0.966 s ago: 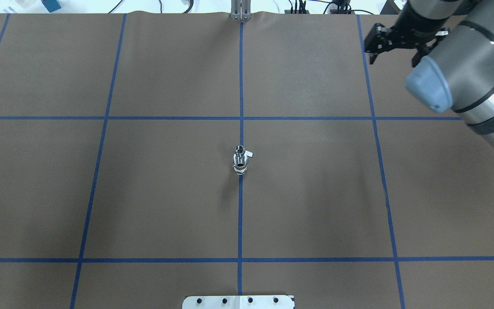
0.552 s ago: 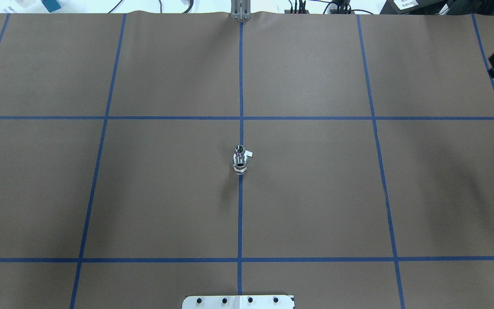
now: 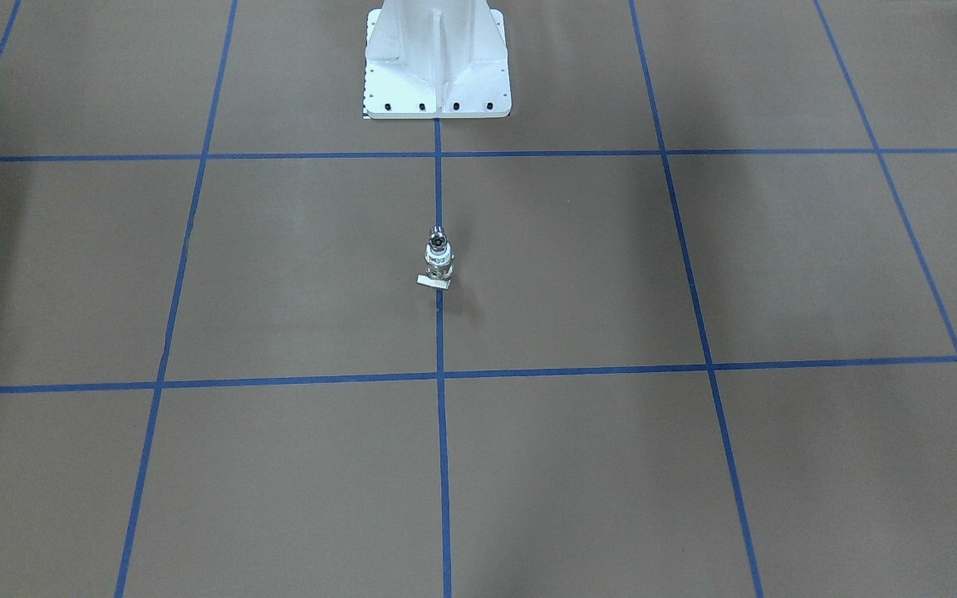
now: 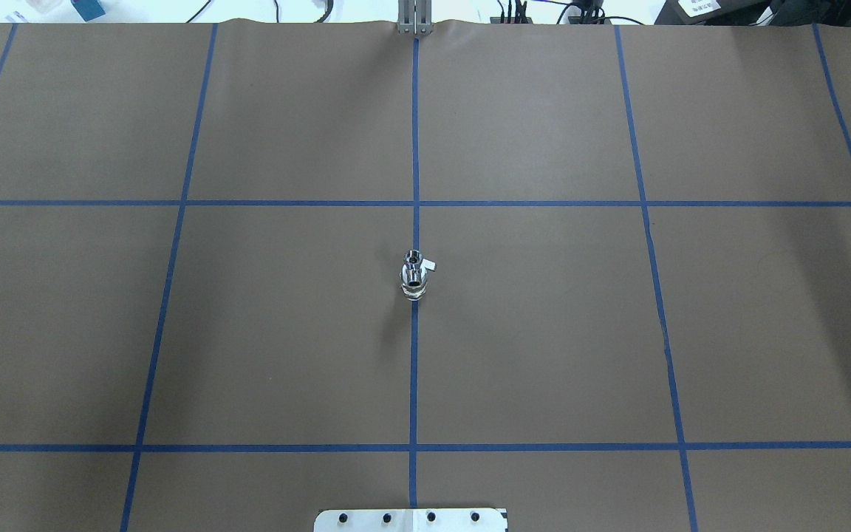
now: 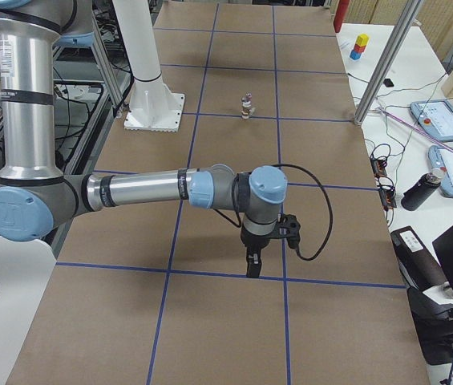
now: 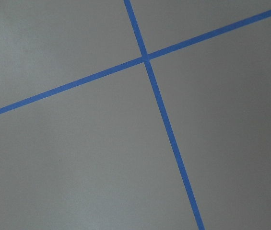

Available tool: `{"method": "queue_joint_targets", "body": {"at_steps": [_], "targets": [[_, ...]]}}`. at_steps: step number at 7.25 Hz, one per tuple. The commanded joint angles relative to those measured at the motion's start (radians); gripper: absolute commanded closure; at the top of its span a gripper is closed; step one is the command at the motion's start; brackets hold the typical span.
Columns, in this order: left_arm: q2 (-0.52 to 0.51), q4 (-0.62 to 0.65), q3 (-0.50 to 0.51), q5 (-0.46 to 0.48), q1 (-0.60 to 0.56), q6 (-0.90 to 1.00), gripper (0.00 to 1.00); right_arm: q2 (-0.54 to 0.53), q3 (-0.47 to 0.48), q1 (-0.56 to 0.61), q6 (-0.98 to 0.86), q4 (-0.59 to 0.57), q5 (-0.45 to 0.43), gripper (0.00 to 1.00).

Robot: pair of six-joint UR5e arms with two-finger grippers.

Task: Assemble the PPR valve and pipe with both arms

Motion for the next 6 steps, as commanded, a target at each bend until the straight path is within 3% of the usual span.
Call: {"method": "queue_joint_targets", "body": {"at_steps": [1, 6], "targets": [[0.001, 0.000, -0.002, 0.000, 0.002, 0.001, 0.00, -0.095, -0.002, 0.038, 0.000, 0.086, 0.003, 0.00], [0.001, 0.000, -0.002, -0.003, 0.002, 0.004, 0.00, -0.084, 0.001, 0.040, 0.046, 0.088, 0.000, 0.00]]}}
